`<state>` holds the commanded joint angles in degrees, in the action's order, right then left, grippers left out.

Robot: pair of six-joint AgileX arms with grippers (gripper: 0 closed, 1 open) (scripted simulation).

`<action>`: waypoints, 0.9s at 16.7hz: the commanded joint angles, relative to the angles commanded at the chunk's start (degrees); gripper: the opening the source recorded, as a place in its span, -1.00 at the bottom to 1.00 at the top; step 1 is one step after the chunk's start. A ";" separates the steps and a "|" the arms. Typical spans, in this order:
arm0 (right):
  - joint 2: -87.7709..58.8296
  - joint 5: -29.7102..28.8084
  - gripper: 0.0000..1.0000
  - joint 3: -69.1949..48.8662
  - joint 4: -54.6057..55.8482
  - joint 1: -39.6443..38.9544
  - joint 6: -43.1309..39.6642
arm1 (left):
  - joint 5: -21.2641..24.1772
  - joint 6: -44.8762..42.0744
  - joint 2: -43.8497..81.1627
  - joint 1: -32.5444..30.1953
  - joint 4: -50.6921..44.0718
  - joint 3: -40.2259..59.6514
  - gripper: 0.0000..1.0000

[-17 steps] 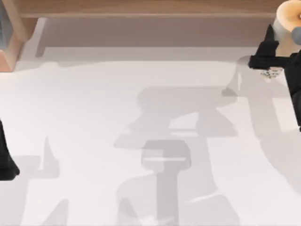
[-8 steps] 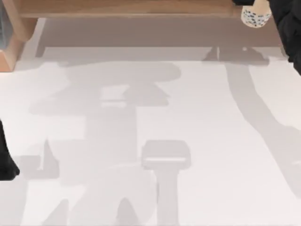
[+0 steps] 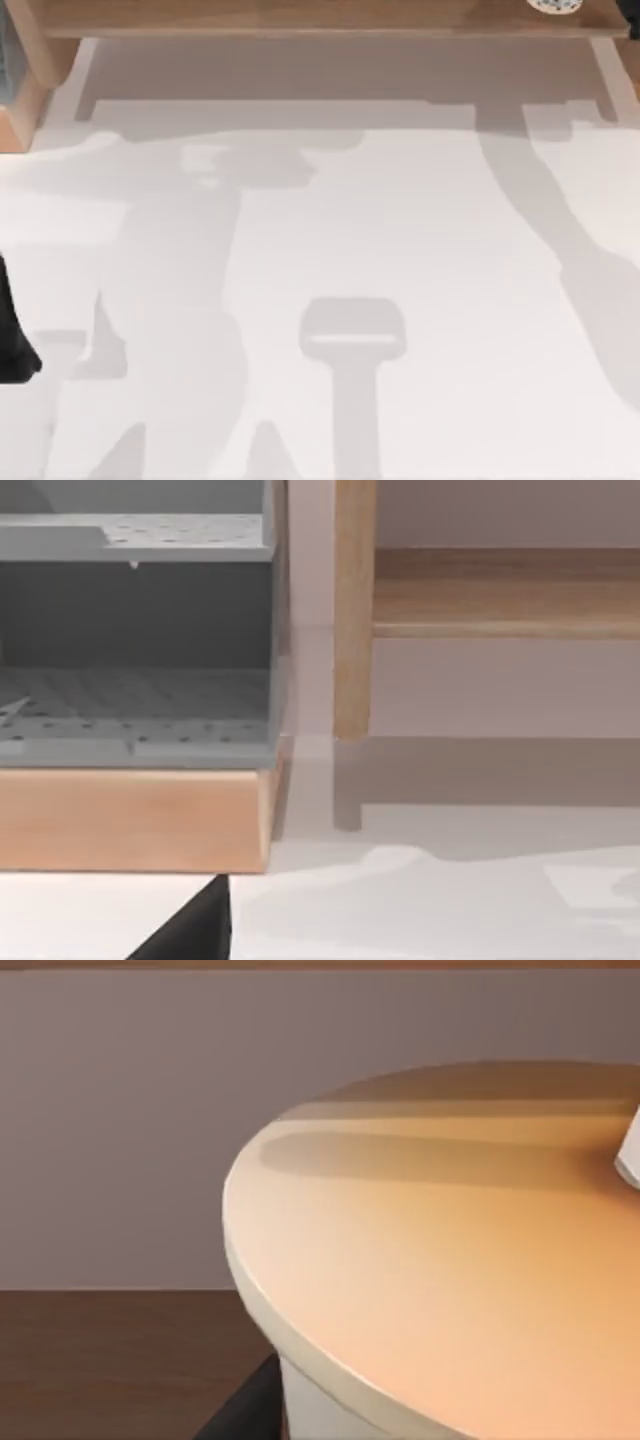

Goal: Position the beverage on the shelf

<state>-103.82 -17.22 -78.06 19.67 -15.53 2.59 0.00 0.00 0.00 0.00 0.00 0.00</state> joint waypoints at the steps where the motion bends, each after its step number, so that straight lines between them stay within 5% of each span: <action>1: -0.20 0.22 -1.00 -1.31 -1.30 0.18 -0.19 | 0.00 0.00 0.00 0.00 0.00 0.00 1.00; 15: -7.61 1.27 -1.00 -5.93 0.79 1.45 -0.82 | 0.00 0.00 0.00 0.00 0.00 0.00 1.00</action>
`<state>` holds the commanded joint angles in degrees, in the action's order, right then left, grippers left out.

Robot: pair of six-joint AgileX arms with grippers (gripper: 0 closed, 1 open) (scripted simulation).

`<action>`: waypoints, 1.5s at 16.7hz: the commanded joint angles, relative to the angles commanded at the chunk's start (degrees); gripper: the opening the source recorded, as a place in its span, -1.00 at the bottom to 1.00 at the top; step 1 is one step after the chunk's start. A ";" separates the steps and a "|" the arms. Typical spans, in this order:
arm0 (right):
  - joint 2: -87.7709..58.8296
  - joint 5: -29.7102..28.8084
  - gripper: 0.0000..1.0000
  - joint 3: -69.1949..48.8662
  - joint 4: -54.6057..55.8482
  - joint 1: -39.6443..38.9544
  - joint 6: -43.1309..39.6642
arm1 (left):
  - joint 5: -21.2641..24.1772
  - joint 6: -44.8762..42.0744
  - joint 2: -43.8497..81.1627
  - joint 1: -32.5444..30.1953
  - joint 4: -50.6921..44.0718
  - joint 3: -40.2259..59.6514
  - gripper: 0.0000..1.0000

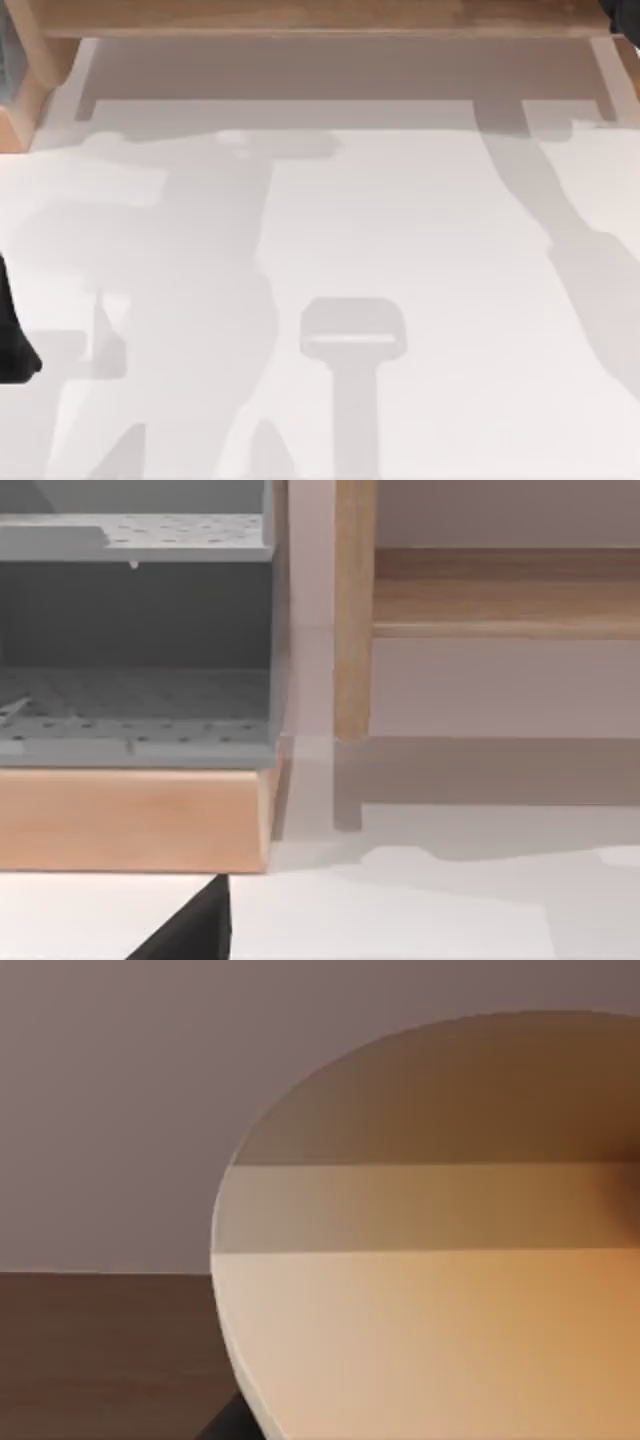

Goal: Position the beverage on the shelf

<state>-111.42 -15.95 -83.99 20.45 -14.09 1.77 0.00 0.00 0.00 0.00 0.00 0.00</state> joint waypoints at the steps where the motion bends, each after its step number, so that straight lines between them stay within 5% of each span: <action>1: -0.90 0.22 -1.00 -0.66 0.61 0.17 0.10 | 0.00 0.00 0.00 0.00 0.00 0.00 1.00; 6: -1.99 0.47 -1.00 -1.36 1.23 0.33 0.18 | 0.00 0.00 0.00 0.00 0.00 0.00 1.00; 19: -1.99 0.47 0.96 -1.36 1.23 0.33 0.18 | 0.00 0.00 0.00 0.00 0.00 0.00 1.00; 25: -1.99 0.47 1.00 -1.36 1.23 0.33 0.18 | 0.00 0.00 0.00 0.00 0.00 0.00 1.00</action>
